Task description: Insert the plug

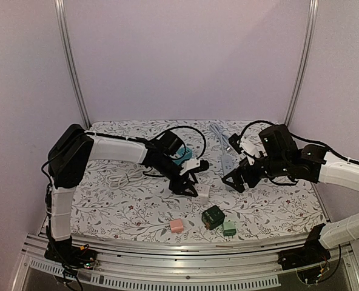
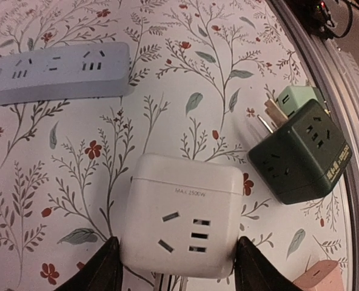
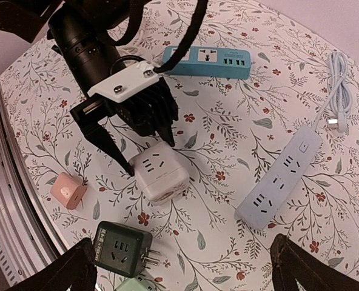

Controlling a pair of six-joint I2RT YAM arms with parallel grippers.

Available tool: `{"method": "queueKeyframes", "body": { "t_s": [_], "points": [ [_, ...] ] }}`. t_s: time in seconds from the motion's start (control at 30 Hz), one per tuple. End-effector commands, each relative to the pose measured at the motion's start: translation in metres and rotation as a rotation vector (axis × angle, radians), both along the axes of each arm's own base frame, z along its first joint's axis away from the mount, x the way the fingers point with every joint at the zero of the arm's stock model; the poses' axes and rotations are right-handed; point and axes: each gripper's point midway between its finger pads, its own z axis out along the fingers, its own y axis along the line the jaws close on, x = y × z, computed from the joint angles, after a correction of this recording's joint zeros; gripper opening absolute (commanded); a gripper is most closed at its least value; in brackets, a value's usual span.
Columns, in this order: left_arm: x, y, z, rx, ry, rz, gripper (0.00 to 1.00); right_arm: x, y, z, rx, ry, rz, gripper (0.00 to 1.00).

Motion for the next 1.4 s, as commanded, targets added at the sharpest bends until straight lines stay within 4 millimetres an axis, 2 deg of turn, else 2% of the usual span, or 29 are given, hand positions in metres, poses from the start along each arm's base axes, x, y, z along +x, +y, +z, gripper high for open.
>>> {"method": "queueKeyframes", "body": {
  "t_s": [0.0, 0.13, 0.2, 0.33, 0.7, 0.93, 1.1, 1.17, 1.37],
  "points": [
    [-0.009, -0.002, -0.005, 0.005, 0.031, -0.026, 0.54, -0.007, 0.0, 0.002, 0.02, 0.007, 0.01, 0.99],
    [-0.012, -0.003, -0.006, 0.002, 0.033, -0.032, 0.72, -0.007, 0.0, 0.002, 0.023, 0.007, 0.011, 0.99],
    [-0.014, -0.004, -0.008, 0.004, 0.034, -0.037, 0.76, -0.007, 0.0, 0.002, 0.023, 0.007, 0.012, 0.99],
    [-0.015, -0.007, -0.009, 0.0, 0.033, -0.041, 0.76, -0.007, 0.001, 0.003, 0.028, 0.01, 0.013, 0.99],
    [-0.015, -0.007, -0.017, 0.014, 0.035, -0.041, 0.67, -0.009, 0.002, 0.004, 0.038, 0.015, 0.017, 0.99],
    [-0.018, -0.006, -0.02, 0.026, 0.04, -0.045, 0.72, -0.012, 0.004, 0.011, 0.065, 0.02, 0.03, 0.99],
    [-0.017, -0.006, -0.021, 0.026, 0.039, -0.04, 0.58, -0.013, 0.006, 0.015, 0.081, 0.021, 0.039, 0.99],
    [-0.017, -0.006, -0.019, 0.023, 0.037, -0.039, 0.49, -0.015, 0.007, 0.016, 0.088, 0.023, 0.042, 0.99],
    [-0.021, -0.006, 0.004, -0.039, 0.017, -0.039, 0.37, -0.014, 0.005, 0.025, 0.107, 0.005, 0.03, 0.99]
  ]
}}
